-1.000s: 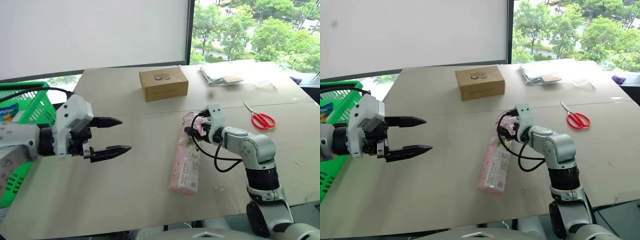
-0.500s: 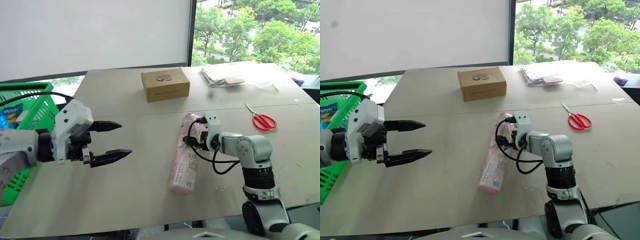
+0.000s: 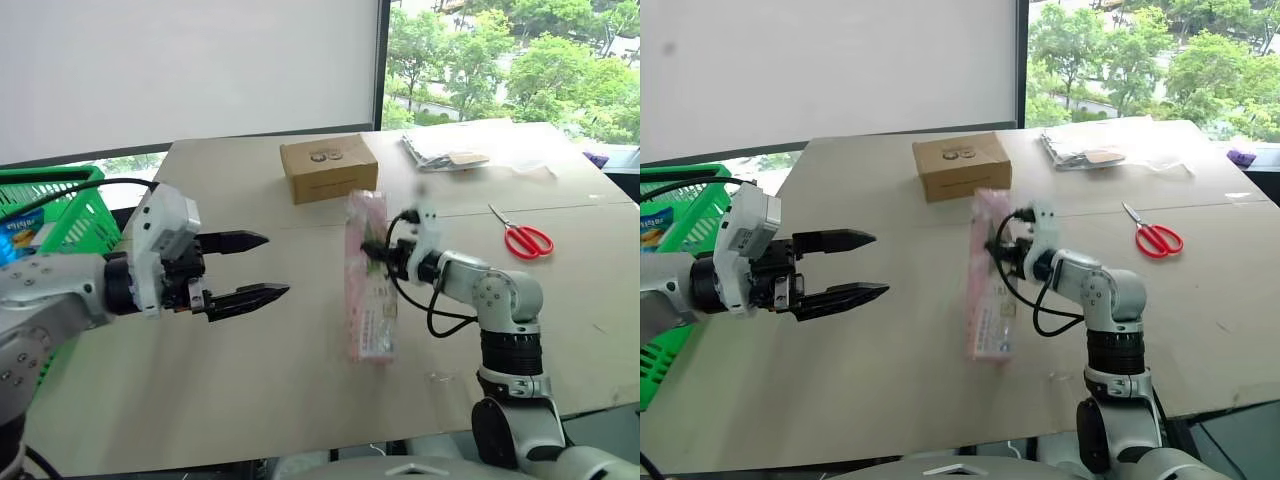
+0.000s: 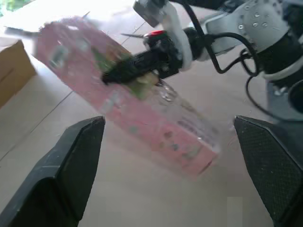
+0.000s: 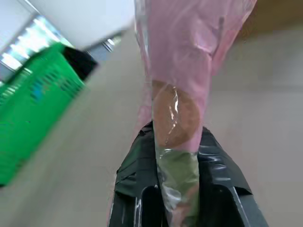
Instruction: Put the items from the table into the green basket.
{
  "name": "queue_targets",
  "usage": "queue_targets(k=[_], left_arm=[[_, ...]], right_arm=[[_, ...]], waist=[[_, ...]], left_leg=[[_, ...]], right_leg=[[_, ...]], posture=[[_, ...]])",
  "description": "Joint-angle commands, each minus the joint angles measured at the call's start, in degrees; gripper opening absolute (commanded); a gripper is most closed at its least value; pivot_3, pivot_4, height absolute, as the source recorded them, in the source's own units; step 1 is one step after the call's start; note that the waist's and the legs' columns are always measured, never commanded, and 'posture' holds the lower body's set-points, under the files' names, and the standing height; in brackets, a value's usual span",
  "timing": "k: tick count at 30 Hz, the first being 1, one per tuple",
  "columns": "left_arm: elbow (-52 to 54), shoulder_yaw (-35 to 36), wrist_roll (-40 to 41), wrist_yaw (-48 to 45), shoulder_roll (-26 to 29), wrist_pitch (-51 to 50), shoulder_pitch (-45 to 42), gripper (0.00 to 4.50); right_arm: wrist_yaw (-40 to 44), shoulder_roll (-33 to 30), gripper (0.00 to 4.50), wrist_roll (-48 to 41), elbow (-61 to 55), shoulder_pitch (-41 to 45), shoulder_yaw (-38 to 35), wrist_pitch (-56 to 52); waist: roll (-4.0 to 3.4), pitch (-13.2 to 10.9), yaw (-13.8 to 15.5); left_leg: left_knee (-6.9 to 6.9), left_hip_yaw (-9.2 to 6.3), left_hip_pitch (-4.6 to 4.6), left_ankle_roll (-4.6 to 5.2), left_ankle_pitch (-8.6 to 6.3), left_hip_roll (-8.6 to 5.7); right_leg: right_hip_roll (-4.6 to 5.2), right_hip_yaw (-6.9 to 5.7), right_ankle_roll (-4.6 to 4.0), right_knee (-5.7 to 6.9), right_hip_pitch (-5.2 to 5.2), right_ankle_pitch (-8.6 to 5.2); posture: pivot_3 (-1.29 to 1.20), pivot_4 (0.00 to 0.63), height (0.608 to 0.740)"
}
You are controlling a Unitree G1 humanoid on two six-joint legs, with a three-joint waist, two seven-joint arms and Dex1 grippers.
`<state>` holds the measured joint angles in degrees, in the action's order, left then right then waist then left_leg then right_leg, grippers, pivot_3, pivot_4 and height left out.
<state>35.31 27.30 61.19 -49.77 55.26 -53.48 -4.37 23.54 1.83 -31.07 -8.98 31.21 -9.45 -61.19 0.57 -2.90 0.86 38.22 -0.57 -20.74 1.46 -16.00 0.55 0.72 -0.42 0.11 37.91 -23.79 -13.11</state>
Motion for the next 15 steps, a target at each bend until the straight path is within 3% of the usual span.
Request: queue_targets(k=[1,7,15], left_arm=[[-0.63,0.0,3.14,4.54,-3.09,0.53,-0.79,4.5],[-0.79,-7.54,2.93,13.32,-10.42,0.61,-2.53,4.5],[-0.54,-8.66,14.66,17.48,-18.6,3.27,-7.56,4.5]], right_arm=[[7.47,1.44,0.11,-8.6,-5.97,2.73,-1.44,7.7],[12.04,3.02,0.11,-21.04,-11.48,3.17,0.72,7.17],[10.19,3.75,0.11,-20.82,-11.03,3.68,5.38,11.73]], waist=[[0.01,0.01,0.0],[0.0,0.0,0.09],[0.1,0.06,0.04]], left_leg=[[-0.01,-0.01,0.0,0.0,0.0,0.0],[-0.02,-0.02,0.03,0.0,0.0,0.01],[0.06,-0.03,0.02,0.0,0.0,-0.05]], right_leg=[[-0.01,0.0,0.0,0.01,0.0,0.0],[0.03,0.01,-0.01,0.02,0.01,0.0],[0.14,0.0,-0.07,0.05,0.05,0.04]], posture=[[0.13,0.0,0.724],[0.13,0.0,0.724],[0.12,0.0,0.724]])
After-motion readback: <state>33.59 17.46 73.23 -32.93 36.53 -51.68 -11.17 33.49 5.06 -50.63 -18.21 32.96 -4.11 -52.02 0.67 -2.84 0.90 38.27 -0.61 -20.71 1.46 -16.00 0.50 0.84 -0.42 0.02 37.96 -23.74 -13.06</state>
